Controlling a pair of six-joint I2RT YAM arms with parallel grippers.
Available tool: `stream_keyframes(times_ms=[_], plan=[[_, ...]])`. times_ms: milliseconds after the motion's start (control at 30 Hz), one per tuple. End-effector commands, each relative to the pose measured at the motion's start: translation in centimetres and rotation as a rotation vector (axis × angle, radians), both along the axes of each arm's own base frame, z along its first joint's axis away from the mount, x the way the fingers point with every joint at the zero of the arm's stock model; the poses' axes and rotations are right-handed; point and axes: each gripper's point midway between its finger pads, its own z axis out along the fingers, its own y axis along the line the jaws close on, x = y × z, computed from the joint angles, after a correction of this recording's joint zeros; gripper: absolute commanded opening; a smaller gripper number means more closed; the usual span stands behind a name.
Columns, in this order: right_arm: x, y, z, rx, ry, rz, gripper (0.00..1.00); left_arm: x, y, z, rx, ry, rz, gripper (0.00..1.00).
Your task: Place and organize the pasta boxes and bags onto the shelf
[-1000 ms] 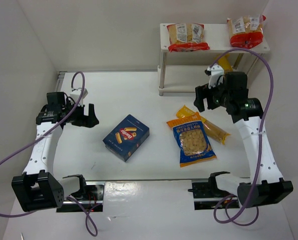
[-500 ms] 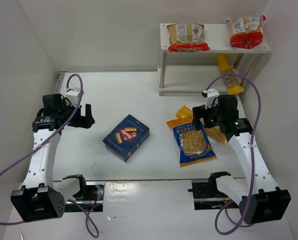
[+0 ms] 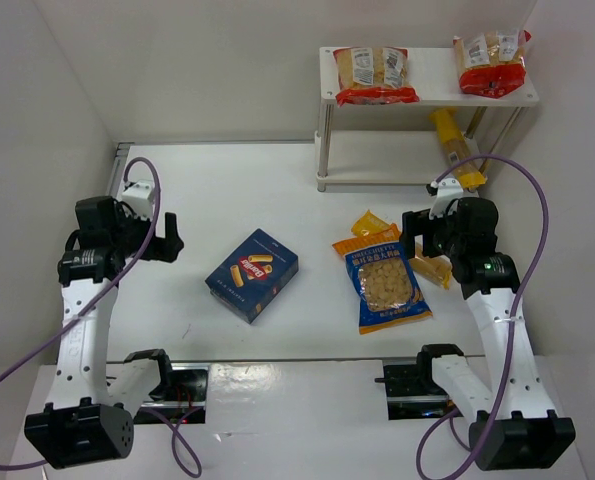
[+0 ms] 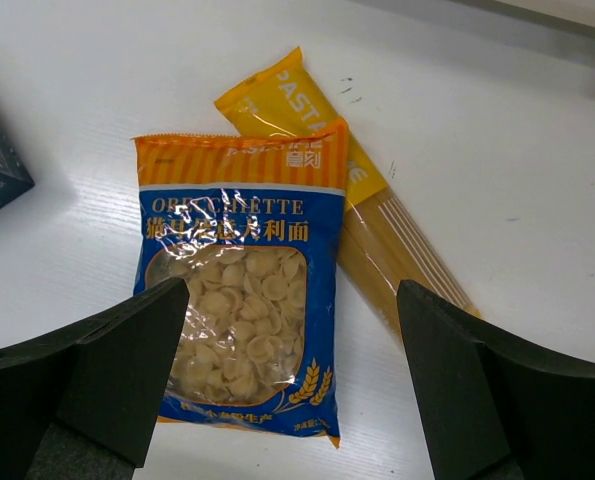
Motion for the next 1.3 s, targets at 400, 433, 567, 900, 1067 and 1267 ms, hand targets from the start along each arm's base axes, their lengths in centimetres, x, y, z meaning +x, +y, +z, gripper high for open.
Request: stream_keyframes(times_ms=[400, 433, 567, 900, 1067, 1267], plan=[[0.78, -0.28, 0.92, -0.003, -0.043, -0.010, 0.93, 0.14, 0.24, -0.42, -0.005, 0.013, 0.012, 1.00], [0.78, -0.28, 0.92, -0.003, -0.043, -0.010, 0.93, 0.14, 0.24, -0.42, -0.005, 0.013, 0.012, 1.00], [0.78, -0.28, 0.92, -0.003, -0.043, -0.010, 0.93, 0.14, 0.24, -0.42, -0.005, 0.013, 0.012, 1.00], [0.88, -0.28, 0.68, -0.003, -0.034, -0.010, 0.93, 0.14, 0.24, -0.42, -0.005, 0.013, 0.012, 1.00], [0.88, -0.28, 0.68, -0.003, -0.034, -0.010, 0.93, 0.14, 0.24, -0.42, -0.005, 0.013, 0.012, 1.00], [0.88, -0.28, 0.68, -0.003, -0.034, -0.010, 0.93, 0.22, 0.25, -0.64, -0.007, 0.022, 0.012, 1.00]])
